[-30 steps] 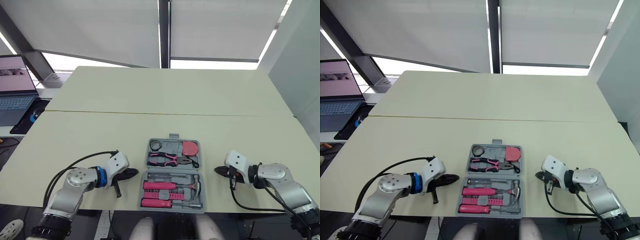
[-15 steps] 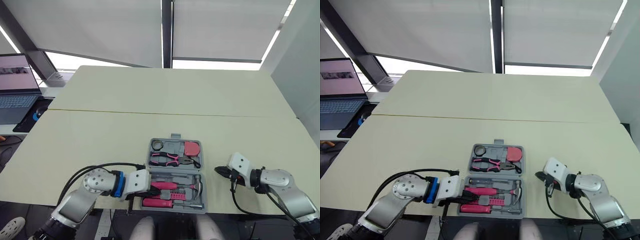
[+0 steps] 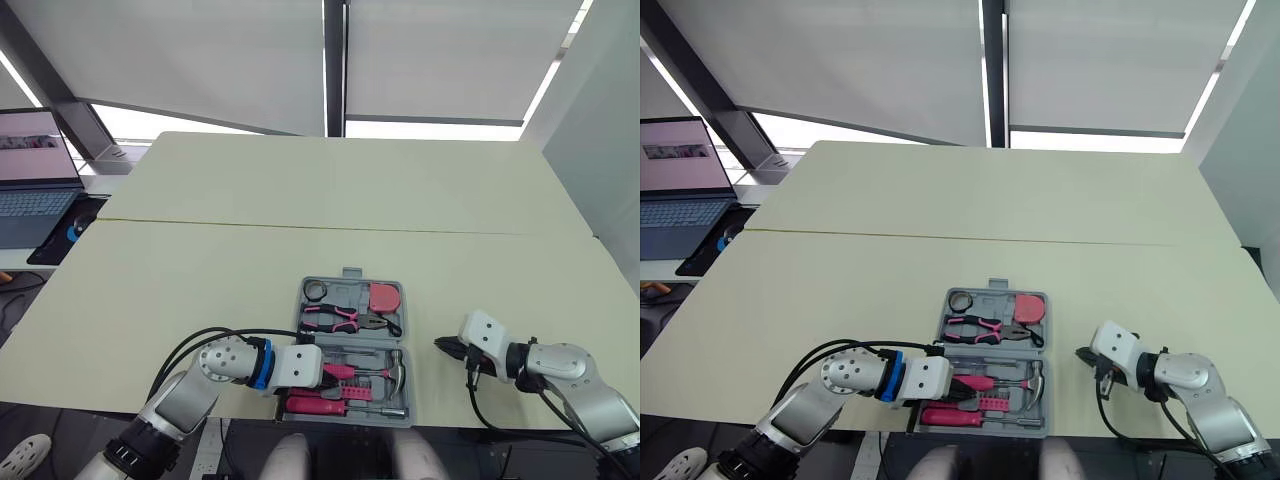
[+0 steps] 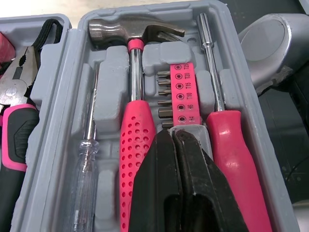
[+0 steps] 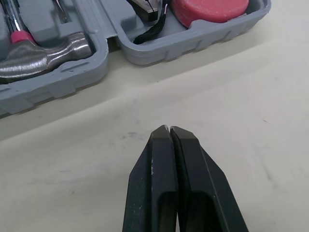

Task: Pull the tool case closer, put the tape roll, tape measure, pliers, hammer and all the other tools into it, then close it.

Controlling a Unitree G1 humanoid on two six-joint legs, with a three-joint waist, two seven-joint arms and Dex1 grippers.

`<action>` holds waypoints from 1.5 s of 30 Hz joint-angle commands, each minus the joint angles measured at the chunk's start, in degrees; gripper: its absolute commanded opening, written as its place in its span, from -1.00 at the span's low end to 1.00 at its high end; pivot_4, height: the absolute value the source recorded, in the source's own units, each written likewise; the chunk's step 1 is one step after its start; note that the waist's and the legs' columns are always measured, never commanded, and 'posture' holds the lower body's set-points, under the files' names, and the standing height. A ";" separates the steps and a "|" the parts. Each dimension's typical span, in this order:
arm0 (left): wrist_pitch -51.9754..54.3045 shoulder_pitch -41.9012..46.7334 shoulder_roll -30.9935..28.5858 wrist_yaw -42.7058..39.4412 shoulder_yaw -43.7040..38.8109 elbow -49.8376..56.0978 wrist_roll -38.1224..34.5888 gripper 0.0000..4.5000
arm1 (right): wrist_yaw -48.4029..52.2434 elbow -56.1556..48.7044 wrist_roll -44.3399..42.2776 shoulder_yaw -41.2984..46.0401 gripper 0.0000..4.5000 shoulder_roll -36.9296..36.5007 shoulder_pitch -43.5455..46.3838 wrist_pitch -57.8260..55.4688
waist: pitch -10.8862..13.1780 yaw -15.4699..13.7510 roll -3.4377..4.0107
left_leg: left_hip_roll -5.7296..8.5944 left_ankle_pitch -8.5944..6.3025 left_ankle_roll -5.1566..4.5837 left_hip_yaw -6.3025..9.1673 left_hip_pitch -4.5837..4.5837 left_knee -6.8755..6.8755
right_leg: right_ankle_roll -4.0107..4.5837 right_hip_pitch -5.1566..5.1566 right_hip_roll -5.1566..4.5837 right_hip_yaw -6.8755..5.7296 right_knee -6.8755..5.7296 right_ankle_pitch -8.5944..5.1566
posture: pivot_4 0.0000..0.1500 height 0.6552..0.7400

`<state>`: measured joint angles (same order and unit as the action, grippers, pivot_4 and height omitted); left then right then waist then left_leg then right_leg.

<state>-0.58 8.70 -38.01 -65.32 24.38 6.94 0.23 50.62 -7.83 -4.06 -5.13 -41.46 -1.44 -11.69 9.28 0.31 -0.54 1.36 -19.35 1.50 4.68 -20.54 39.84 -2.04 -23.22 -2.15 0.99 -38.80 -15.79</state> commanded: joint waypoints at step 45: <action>-0.23 0.78 -2.88 -1.84 4.67 -0.59 5.93 -1.00 | -19.09 -1.44 -20.69 11.63 0.36 18.66 25.02 -54.66 | -0.05 0.22 0.06 | -0.02 0.00 -0.01 0.04 0.02 -0.02 | 0.01 -0.01 -0.04 0.02 -0.05 0.00 | 1.00 1.00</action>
<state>-1.60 10.20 -40.50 -66.98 27.43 8.57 3.64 33.48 -8.79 -23.82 4.99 -23.13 22.36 -65.16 9.23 0.53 -0.47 1.34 -19.35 1.49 4.72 -20.52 39.83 -2.02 -23.24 -2.19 1.01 -38.86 -15.79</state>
